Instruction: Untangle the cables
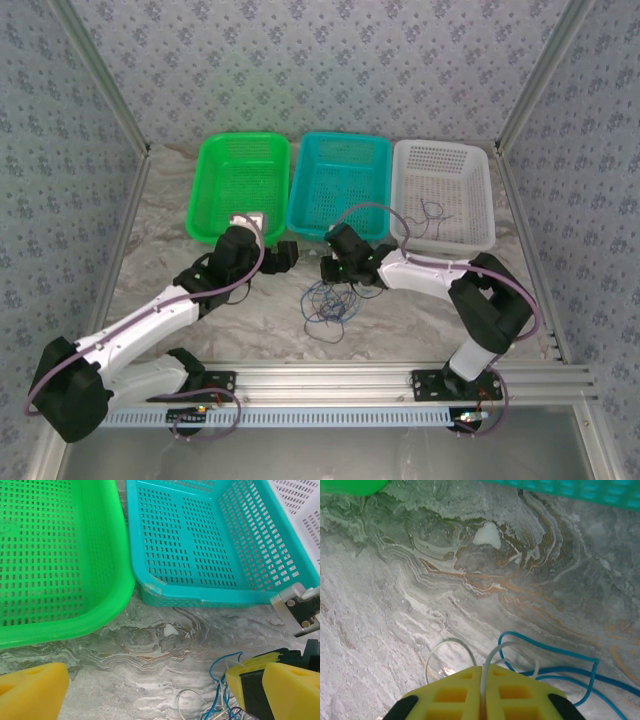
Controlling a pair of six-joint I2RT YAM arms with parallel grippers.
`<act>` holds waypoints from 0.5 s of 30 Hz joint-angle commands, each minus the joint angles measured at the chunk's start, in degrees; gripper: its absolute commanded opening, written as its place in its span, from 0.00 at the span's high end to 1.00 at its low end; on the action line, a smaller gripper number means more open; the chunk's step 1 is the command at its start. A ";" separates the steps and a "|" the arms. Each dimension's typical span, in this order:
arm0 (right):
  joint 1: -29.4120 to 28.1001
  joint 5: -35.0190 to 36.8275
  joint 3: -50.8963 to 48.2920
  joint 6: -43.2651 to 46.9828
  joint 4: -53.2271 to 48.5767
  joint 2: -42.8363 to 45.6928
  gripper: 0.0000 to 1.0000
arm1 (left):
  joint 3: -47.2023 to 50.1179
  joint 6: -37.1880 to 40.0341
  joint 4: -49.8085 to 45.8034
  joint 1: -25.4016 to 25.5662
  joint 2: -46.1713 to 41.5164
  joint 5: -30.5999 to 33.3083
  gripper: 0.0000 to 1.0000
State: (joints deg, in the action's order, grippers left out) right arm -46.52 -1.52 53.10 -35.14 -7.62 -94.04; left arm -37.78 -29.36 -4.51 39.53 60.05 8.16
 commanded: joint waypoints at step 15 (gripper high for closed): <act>-2.06 5.82 -3.06 5.65 1.71 18.61 1.00 | 4.32 -2.21 6.25 0.75 -2.71 -2.52 0.01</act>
State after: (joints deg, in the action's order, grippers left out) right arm -48.42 2.39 51.18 -31.38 -5.93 -79.20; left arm -33.91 -31.16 -2.35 39.59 57.52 7.60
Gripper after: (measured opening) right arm 0.062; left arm 0.994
